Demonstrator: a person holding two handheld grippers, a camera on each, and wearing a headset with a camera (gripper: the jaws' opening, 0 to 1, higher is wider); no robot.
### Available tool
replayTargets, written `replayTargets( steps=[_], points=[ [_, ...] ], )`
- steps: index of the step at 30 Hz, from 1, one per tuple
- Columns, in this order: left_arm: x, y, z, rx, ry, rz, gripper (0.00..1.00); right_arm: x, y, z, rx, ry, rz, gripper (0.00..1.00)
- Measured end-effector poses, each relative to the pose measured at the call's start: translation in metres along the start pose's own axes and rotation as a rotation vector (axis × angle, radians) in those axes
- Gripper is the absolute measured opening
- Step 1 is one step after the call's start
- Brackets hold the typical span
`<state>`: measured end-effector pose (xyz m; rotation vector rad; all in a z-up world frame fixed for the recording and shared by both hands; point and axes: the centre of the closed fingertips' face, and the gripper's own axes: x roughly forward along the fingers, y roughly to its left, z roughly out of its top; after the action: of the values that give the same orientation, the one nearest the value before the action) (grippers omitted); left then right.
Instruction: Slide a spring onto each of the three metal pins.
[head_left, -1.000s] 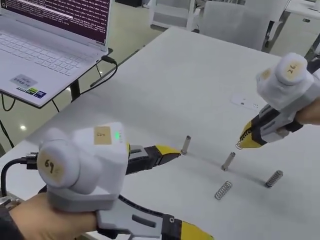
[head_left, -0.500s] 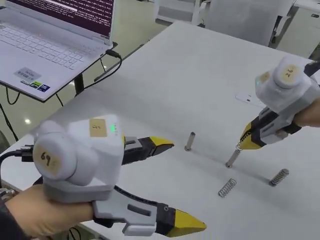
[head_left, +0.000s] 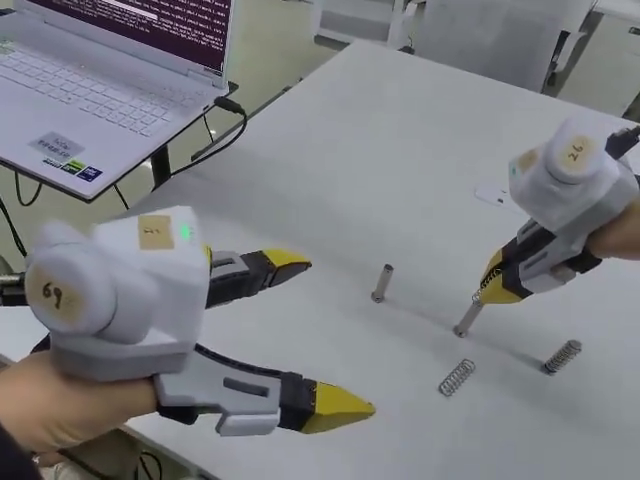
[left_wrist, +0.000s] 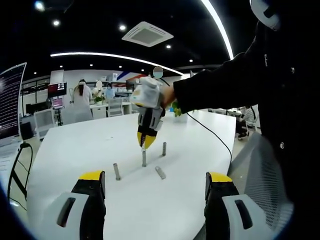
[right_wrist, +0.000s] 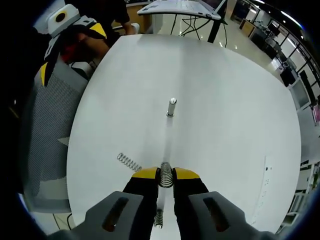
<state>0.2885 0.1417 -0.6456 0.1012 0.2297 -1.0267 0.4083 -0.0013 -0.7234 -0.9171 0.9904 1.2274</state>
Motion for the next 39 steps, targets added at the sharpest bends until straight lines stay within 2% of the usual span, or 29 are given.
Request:
replayTargets(
  steps=[3,13,27,39],
  points=[
    [-0.002,0.004,0.000,0.023,0.013,0.014,0.79,0.001,-0.001,-0.002,-0.002,0.007,-0.003,0.08],
    [-0.004,0.010,0.002,0.040,0.022,0.027,0.79,0.001,-0.001,-0.001,-0.001,0.005,-0.001,0.08],
    [-0.004,0.012,0.001,0.034,0.022,0.026,0.78,0.012,-0.001,-0.004,0.013,0.013,0.022,0.08],
    [-0.004,0.012,0.003,0.034,0.022,0.029,0.77,0.025,0.000,-0.009,0.012,0.025,0.021,0.08]
  ],
)
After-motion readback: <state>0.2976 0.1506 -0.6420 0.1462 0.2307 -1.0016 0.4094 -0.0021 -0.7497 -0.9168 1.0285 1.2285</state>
